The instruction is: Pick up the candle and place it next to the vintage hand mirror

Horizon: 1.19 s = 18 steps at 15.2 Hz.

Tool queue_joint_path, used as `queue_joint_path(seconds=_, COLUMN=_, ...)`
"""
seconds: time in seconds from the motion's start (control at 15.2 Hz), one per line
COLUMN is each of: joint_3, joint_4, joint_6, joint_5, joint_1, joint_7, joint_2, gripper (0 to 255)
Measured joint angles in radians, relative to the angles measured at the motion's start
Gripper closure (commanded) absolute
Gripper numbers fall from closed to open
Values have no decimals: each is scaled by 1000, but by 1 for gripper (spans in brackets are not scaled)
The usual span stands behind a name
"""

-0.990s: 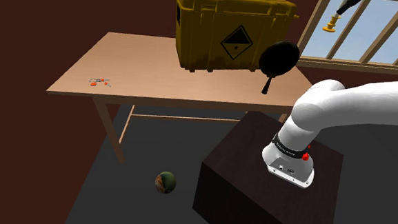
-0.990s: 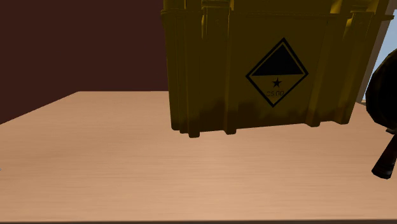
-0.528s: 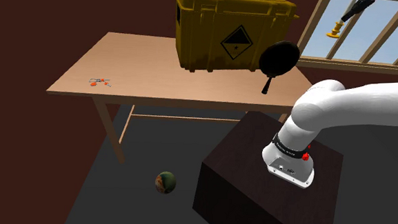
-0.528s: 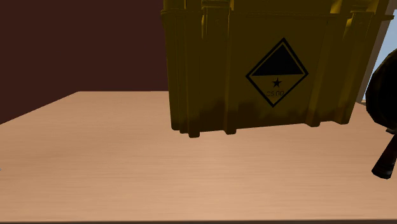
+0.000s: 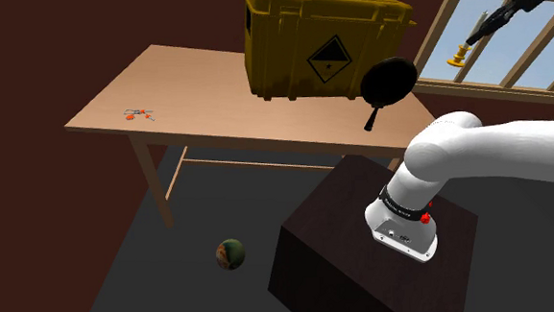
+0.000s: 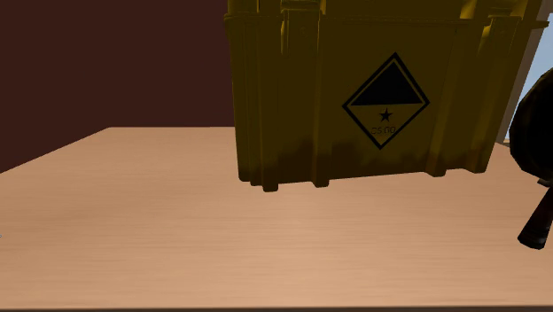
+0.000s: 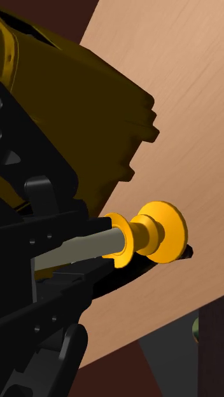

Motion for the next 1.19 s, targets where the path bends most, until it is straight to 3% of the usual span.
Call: queue_joint_path(seconds=1.19, joint_3=-104, joint_4=-241, joint_6=169, joint_5=-100, joint_1=-65, joint_7=-23, joint_2=-84, gripper=255)
